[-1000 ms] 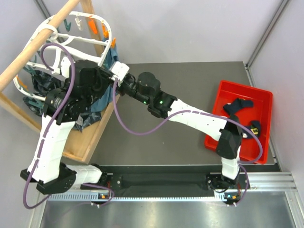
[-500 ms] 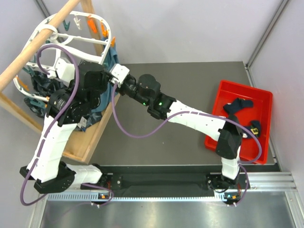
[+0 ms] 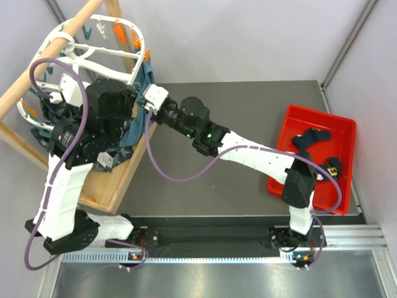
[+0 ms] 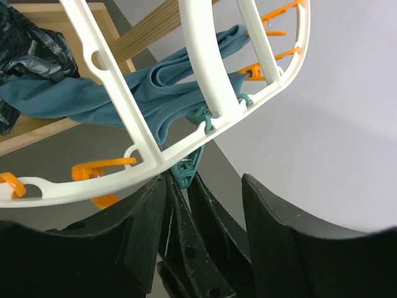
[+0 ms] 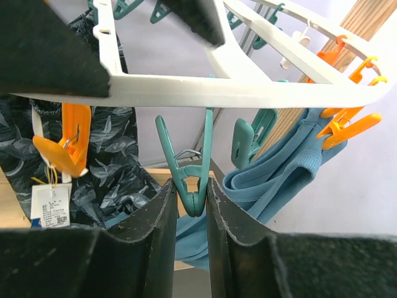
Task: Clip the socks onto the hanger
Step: Open the clamp at the hanger.
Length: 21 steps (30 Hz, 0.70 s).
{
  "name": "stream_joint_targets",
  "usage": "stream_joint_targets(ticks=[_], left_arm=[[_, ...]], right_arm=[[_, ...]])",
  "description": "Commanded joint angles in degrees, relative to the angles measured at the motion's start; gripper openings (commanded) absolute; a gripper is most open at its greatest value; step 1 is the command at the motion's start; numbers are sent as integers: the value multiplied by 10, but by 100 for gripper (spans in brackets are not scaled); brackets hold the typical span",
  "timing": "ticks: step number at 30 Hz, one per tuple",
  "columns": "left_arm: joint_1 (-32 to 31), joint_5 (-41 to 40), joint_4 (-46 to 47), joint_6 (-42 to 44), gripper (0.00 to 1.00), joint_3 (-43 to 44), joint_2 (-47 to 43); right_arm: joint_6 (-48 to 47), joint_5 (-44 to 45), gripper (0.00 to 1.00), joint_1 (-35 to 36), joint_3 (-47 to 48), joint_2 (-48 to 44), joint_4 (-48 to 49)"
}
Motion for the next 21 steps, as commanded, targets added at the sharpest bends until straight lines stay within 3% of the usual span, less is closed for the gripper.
stream_joint_targets(ticks=[1,11,21], left_arm=[[-1,-35,-50,-31,58,51,37],[-1,-39,-140,-102,64,94,94],[-1,-78,-168,-137,56,77,92]], right_arm=[[-16,5,0,8,3,5,13],[-31,5,0,10,11,4,7],[-40,6,0,14,2,-2,14]])
